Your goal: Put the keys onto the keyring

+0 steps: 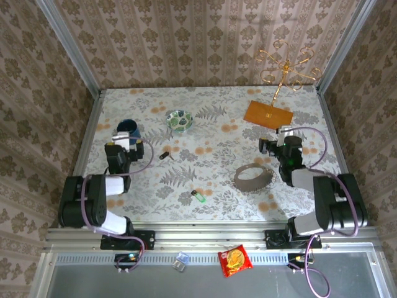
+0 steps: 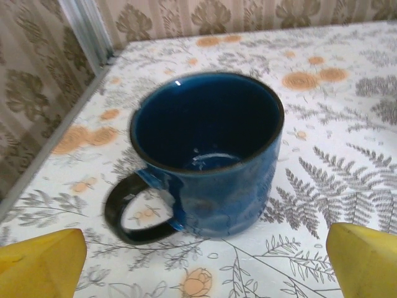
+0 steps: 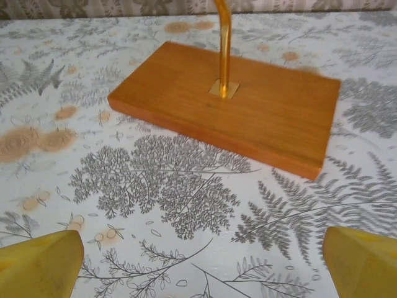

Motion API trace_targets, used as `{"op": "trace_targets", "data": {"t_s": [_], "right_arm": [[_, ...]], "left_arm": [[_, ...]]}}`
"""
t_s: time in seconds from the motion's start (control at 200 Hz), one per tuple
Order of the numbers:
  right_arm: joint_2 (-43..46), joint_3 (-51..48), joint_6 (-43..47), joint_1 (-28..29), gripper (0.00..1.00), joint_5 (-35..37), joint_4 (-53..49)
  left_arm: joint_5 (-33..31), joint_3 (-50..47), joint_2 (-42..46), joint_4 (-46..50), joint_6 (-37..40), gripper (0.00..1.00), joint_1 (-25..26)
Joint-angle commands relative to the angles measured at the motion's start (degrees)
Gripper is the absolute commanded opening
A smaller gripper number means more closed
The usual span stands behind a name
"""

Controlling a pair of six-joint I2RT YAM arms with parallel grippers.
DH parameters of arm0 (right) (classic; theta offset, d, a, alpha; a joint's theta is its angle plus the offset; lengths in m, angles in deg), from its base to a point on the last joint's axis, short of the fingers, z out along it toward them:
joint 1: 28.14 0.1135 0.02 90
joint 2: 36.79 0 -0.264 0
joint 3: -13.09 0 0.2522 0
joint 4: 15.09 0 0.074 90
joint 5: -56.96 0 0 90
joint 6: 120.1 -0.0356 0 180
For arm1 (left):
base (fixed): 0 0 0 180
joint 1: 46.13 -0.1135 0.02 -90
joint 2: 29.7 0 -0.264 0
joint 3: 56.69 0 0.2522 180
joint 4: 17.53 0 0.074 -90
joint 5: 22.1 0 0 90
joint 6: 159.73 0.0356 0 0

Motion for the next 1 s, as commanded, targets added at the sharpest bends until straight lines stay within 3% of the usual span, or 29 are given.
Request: {"op": "trace_targets", "data": {"t_s": [0.0,0.11,0.285,0.45,0.59,0.72,0.855,0.995], "right_arm": [[8.77,6.1,-2.95,0.19,1.0,2.61,-13.76],[14.31,9.93,-9.63,1.44,0.99,1.2,-25.92],[17.81,17.03,-23.86,5.04,0.91,-1.68,-50.03],[18.4,18.3,-27.9,8.62,0.84,-8.71,-67.35],[20.73,16.31,-28.49,14.79,0.81,-8.27,-74.77],[20.11,17.15,-28.42,21.88,0.7,-8.4,-79.83],[17.5,17.76,-30.4,28.11,0.63,-6.34,-84.7],[15.67,16.86,-33.83,31.46,0.55,-5.08,-86.97]], "left_arm": [[-3.48,0.8,8.04,5.57,-2.32,1.0,-0.33],[-3.53,0.72,15.61,10.32,-7.39,1.0,-0.27],[4.39,3.93,26.93,28.16,-15.89,0.99,0.56],[6.29,5.57,32.63,38.04,-18.7,0.98,7.74],[3.74,8.0,32.3,44.11,-20.64,0.97,18.65],[2.17,8.41,29.3,44.87,-23.57,0.97,28.1],[2.12,10.04,24.8,46.79,-30.63,0.94,32.36],[3.28,13.44,21.15,50.93,-31.63,0.93,34.48]]}}
